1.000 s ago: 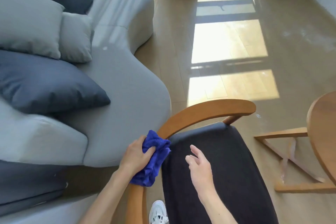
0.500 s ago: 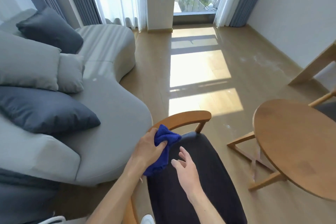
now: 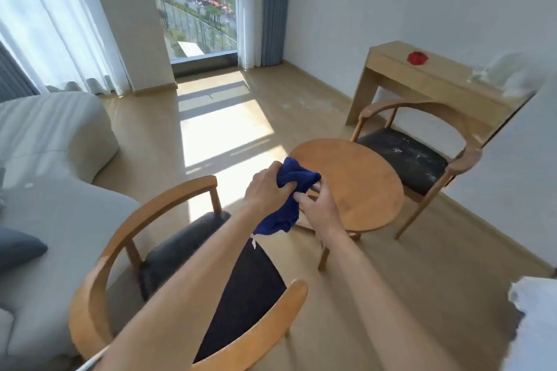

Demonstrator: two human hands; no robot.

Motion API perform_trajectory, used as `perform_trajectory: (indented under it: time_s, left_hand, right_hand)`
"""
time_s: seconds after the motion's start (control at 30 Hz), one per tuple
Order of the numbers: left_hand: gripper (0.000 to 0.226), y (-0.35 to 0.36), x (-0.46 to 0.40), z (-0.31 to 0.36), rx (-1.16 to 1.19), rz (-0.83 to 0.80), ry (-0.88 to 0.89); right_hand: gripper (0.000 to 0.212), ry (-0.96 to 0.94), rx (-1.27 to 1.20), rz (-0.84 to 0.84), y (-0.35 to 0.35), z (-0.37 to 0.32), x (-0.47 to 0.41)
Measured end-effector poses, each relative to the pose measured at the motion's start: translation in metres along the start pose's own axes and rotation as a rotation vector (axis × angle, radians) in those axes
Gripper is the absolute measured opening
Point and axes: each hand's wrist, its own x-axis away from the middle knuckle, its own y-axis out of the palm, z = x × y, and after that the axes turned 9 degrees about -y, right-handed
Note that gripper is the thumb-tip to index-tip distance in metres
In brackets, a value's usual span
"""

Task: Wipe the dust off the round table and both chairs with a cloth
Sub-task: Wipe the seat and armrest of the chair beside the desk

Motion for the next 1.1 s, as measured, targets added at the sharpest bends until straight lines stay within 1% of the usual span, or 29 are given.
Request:
perform_trajectory:
  time_s: [0.1,0.17,0.23,0.27,0.37,0.43,0.57,0.7,0.77,0.93,1.1]
  left_hand:
    - [0.031,0.045,0.009,0.060,0.012,-0.058,0.070]
    - [0.028,0.072,0.012,0.094,0.006,-0.089,0.130]
    - [0.026,0.098,0.011,0.125,-0.019,-0.114,0.188]
    - [0.027,0.109,0.011,0.140,-0.036,-0.128,0.216]
    - [0.029,0.142,0.005,0.175,-0.067,-0.166,0.289]
    - [0.031,0.160,-0.003,0.192,-0.085,-0.183,0.322]
    - [0.035,0.190,-0.029,0.217,-0.122,-0.216,0.356]
    - [0.027,0.219,-0.074,0.239,-0.143,-0.250,0.406]
    - [0.024,0.233,-0.099,0.253,-0.161,-0.279,0.445]
    - [0.032,0.267,-0.158,0.302,-0.200,-0.326,0.525]
    - [0.032,0.306,-0.197,0.348,-0.175,-0.389,0.569]
  right_hand:
    - [0.072,0.020,0.023,0.078,-0.079,-0.001,0.007]
    - [0.074,0.017,0.065,0.142,-0.124,-0.001,0.011]
    - [0.067,0.004,0.107,0.220,-0.164,0.000,0.013]
    - [0.061,-0.002,0.122,0.248,-0.182,0.001,0.014]
    - [0.033,-0.018,0.179,0.308,-0.226,0.005,0.011]
    - [0.025,-0.008,0.212,0.344,-0.247,0.010,0.004]
    - [0.025,0.040,0.280,0.358,-0.280,0.025,-0.020]
    - [0.029,0.050,0.304,0.362,-0.309,0.037,-0.059]
    - [0.027,0.058,0.310,0.381,-0.324,0.042,-0.080]
    - [0.020,0.103,0.324,0.461,-0.367,0.045,-0.132]
    - [0.020,0.144,0.345,0.509,-0.418,0.048,-0.171]
